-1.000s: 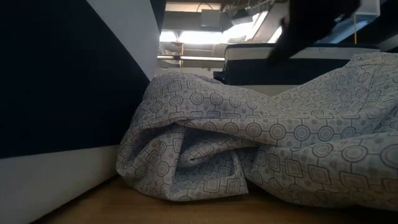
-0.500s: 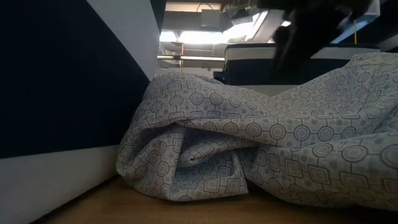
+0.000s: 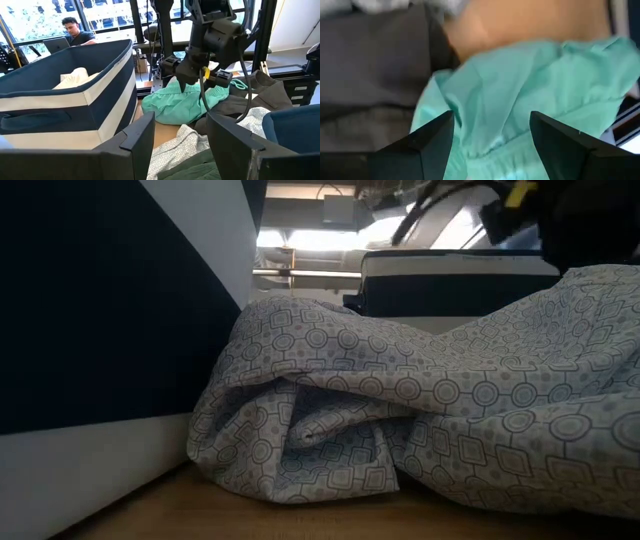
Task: Sort clothes
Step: Put the light green shorts into the bottom laundry bin
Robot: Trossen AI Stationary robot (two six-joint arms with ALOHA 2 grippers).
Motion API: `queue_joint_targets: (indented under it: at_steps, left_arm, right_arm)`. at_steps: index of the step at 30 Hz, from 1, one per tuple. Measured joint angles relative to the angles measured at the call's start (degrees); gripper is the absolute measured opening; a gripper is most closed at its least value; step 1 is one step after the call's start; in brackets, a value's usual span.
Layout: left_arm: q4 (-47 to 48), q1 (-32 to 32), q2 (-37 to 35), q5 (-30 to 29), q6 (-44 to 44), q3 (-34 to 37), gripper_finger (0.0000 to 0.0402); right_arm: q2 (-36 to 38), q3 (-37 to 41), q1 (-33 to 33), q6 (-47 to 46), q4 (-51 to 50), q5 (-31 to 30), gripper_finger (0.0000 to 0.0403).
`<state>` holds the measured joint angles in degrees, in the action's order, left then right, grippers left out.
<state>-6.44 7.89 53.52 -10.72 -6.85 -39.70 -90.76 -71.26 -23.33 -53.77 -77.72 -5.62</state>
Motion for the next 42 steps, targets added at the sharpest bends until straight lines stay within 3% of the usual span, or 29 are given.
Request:
queue_joint_targets:
  at_steps: [7, 11, 23, 31, 35, 42]
  left_arm:
    - [0.1, 0.0, 0.0, 0.0, -0.7, 0.0, 0.0166]
    - [0.2, 0.0, 0.0, 0.0, -0.7, 0.0, 0.0166]
    - [0.3, 0.0, 0.0, 0.0, -0.6, 0.0, 0.0166]
    - [0.3, 0.0, 0.0, 0.0, -0.6, 0.0, 0.0166]
    - [0.3, 0.0, 0.0, 0.0, -0.6, 0.0, 0.0166]
    - [1.0, 0.0, 0.0, 0.0, -0.4, 0.0, 0.0166]
  right_arm:
    - [0.0, 6.0, 0.0, -0.1, -0.1, 4.2, 0.0262]
    - [0.0, 11.0, 0.0, -1.7, 0.9, 3.7, 0.0262]
    - [0.1, 24.7, 0.1, -2.7, 18.9, 3.7, 0.0262]
    - [0.2, 28.4, 0.0, -4.3, 22.4, 1.7, 0.0259]
    - [0.1, 28.5, 0.0, -4.2, 23.0, 0.5, 0.0232]
    - [-0.1, 28.7, 0.0, -4.5, 23.7, -1.2, 0.0132]
